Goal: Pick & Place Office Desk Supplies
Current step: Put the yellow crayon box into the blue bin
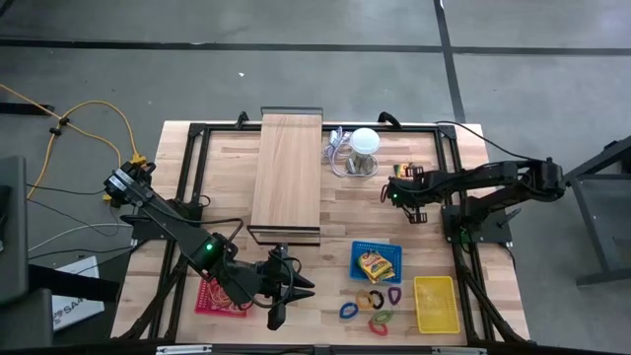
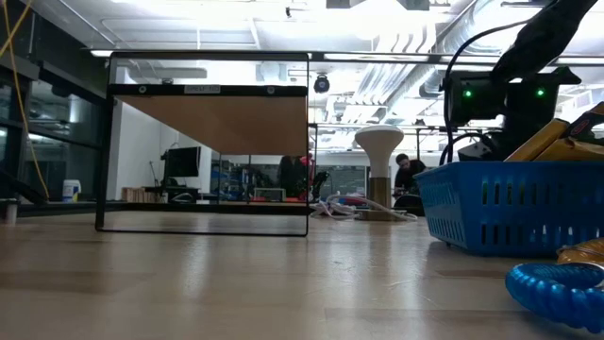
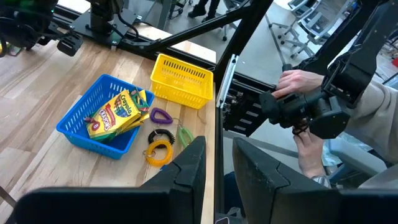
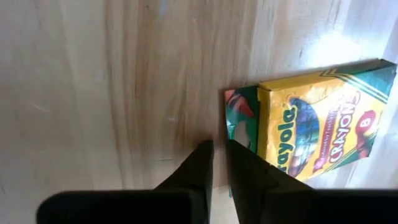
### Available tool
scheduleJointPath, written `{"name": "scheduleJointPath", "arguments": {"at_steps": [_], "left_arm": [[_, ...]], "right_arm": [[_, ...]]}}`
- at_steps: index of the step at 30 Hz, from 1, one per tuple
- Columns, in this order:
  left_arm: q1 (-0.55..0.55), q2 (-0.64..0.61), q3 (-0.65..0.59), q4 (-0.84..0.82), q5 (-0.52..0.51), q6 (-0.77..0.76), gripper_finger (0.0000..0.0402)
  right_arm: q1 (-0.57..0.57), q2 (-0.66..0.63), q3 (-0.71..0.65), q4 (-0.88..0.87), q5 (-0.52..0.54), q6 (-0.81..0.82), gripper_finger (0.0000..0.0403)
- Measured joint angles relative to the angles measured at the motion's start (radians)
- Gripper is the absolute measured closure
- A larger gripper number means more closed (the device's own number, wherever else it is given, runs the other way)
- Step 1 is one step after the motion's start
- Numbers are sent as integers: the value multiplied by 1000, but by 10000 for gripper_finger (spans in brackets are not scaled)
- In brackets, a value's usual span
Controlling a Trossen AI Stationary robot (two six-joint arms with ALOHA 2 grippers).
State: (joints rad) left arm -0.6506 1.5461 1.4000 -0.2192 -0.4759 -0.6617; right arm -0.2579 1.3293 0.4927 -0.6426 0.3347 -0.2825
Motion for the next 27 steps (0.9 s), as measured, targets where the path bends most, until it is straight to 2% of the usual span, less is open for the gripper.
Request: {"name": "scheduleJointPath", "arguments": {"at_steps": [6, 21, 27], "left_arm": [[0, 0, 0, 0, 0, 0, 325], [0, 0, 0, 0, 0, 0, 325], [0, 0, 0, 0, 0, 0, 325]], "right_arm": [[1, 0, 0, 6, 8, -2, 374], [0, 1, -1, 36, 34, 1, 334], [-20, 0, 0, 39, -11, 0, 333]]}}
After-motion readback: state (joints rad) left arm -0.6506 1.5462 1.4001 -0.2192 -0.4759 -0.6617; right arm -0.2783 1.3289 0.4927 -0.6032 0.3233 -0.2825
